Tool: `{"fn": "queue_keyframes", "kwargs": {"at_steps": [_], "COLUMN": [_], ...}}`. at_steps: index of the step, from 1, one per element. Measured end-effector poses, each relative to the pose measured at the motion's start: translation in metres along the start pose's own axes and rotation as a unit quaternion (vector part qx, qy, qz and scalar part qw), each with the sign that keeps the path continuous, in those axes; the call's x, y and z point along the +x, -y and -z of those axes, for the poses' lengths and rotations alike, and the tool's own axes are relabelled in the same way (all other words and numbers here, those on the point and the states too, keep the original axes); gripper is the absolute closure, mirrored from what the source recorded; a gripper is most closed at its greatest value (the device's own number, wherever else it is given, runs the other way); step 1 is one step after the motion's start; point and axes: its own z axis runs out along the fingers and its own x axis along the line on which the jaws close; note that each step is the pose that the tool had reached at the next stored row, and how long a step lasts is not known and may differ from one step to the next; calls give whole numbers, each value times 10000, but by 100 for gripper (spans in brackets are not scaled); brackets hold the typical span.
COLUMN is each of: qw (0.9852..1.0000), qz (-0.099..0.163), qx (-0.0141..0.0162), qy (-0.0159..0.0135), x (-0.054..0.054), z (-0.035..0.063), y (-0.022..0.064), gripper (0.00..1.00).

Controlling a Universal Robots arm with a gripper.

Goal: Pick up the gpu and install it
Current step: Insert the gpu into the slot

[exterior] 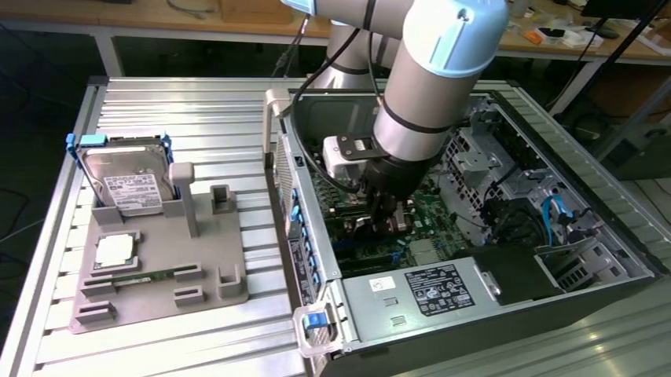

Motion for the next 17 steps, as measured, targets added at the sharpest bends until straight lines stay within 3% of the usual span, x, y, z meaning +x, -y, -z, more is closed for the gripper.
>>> {"fn": "queue_keyframes", "kwargs": {"at_steps": [17], "qw": [10000], "qz": [-1], "qx": [-1], "qy": [-2], "x": [-16], "z": [-3], "y": [-34], "gripper": [73]}}
